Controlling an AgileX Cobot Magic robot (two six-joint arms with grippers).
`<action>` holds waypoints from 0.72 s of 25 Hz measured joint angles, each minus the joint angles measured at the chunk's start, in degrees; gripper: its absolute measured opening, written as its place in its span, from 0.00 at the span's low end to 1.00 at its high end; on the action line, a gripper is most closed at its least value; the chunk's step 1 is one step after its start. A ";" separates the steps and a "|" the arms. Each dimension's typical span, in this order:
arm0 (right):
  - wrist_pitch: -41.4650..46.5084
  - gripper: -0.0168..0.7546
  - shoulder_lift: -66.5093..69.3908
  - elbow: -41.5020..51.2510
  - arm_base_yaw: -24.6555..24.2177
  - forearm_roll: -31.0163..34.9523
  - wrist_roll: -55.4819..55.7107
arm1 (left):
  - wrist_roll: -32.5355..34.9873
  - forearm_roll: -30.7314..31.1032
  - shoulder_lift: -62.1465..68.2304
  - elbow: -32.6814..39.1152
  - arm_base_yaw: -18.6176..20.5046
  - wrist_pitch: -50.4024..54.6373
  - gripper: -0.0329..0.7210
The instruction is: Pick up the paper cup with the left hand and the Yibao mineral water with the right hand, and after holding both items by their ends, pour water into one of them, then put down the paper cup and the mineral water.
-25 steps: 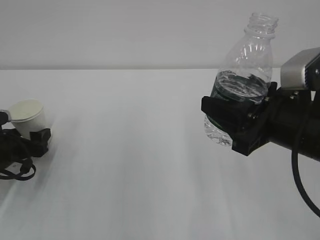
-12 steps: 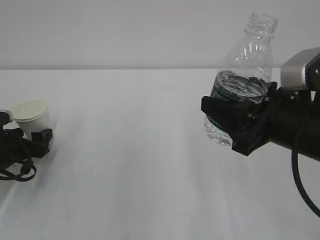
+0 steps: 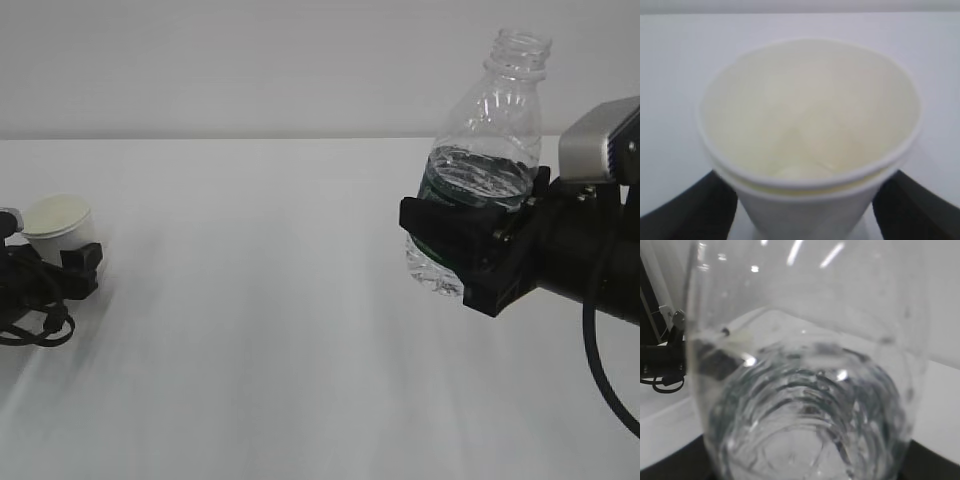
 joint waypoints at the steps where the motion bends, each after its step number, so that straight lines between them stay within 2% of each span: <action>1: 0.00 0.56 0.00 0.00 0.00 -0.07 0.05 | 0.00 0.02 0.00 -0.52 0.00 0.00 0.82; 18: 0.00 0.56 0.00 0.00 0.00 -0.21 0.42 | 0.00 -0.11 3.13 -3.66 0.00 0.00 0.82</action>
